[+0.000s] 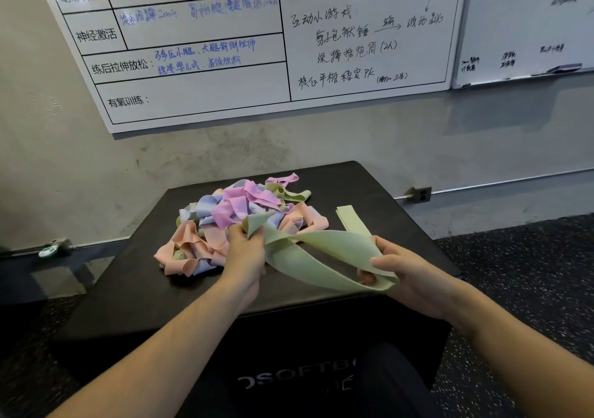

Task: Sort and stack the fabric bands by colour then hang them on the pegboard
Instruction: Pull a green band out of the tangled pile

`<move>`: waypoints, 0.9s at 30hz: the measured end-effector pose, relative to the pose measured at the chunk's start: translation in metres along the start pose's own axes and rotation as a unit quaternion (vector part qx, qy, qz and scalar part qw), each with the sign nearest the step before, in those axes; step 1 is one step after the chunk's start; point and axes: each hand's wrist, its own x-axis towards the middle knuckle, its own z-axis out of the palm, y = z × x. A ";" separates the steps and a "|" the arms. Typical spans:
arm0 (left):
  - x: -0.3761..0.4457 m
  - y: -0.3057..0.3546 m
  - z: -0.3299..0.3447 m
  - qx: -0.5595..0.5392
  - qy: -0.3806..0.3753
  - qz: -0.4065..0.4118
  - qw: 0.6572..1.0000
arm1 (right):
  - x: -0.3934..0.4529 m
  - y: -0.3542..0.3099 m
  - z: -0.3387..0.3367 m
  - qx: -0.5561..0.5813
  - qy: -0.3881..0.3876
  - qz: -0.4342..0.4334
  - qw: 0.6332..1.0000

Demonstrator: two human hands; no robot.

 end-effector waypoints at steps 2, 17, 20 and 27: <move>0.007 -0.001 -0.002 -0.013 0.013 -0.012 1.000 | -0.001 -0.004 0.000 0.021 -0.014 -0.004 1.000; -0.012 0.007 0.003 -0.001 0.006 0.042 0.999 | 0.022 0.021 -0.007 -0.369 0.335 -0.037 0.866; -0.012 0.006 0.003 -0.006 0.004 0.037 0.999 | 0.022 0.026 -0.006 -0.359 0.346 -0.056 0.865; 0.004 0.001 -0.004 -0.054 0.014 -0.018 0.998 | 0.014 0.021 -0.010 -0.183 0.231 -0.111 0.949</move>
